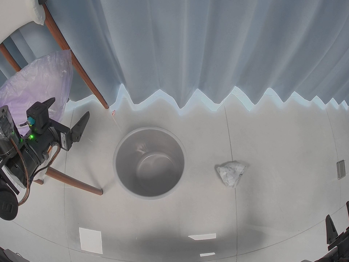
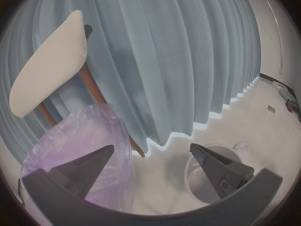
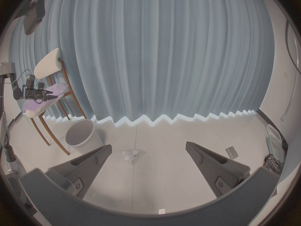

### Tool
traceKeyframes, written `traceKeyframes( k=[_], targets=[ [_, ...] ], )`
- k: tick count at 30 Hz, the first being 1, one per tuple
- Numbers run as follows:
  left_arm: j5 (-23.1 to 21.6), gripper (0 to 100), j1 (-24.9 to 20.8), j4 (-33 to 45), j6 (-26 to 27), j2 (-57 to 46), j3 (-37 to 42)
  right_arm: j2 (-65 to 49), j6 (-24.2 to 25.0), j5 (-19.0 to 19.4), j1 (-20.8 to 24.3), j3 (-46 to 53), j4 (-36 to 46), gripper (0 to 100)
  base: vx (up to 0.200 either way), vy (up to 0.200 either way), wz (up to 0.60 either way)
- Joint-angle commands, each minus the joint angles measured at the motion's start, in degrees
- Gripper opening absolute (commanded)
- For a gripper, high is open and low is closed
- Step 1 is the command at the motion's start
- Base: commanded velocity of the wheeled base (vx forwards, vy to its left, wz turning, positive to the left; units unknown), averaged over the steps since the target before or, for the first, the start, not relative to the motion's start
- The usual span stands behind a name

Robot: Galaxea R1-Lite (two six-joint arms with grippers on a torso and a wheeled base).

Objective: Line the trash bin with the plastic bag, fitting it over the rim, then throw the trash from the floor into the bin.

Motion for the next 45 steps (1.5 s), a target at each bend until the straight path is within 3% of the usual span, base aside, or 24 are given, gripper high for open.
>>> traceKeyframes(
  k=[1, 11, 16, 24, 31, 41, 42, 45],
  targets=[
    [-3.2, 100, 0.2, 0.3, 0.4, -0.1, -1.4, -1.0, 0.0, 0.0, 0.0, 1.0, 0.0, 100, 0.0, 0.0, 0.0],
    [-2.5, 100, 0.4, 5.0, 3.6, 0.0, -0.5, -1.0, 0.0, 0.0, 0.0, 1.0, 0.0, 100, 0.0, 0.0, 0.0],
    [2.1, 100, 0.8, 4.7, 8.8, 0.2, 1.2, -1.0, 0.0, 0.0, 0.0, 1.0, 0.0, 100, 0.0, 0.0, 0.0],
    [2.9, 100, 5.0, 1.9, 17.8, -0.4, 1.6, -1.0, 0.0, 0.0, 0.0, 1.0, 0.0, 100, 0.0, 0.0, 0.0],
    [2.8, 100, 9.7, 0.3, 18.7, 0.2, 2.1, -1.0, 0.0, 0.0, 0.0, 1.0, 0.0, 100, 0.0, 0.0, 0.0],
    [2.6, 100, 10.1, 0.3, 18.5, 1.8, 2.4, -1.0, 0.0, 0.0, 0.0, 1.0, 0.0, 100, 0.0, 0.0, 0.0],
    [2.8, 0, 10.2, 0.3, 18.5, 1.8, 2.3, -1.0, 0.0, 0.0, 0.0, 1.0, 0.0, 100, 0.0, 0.0, 0.0],
    [2.9, 0, 10.8, 0.3, 18.5, 1.9, 2.1, -1.0, 0.0, 0.0, 0.0, 1.0, 0.0, 100, 0.0, 0.0, 0.0]
  ],
)
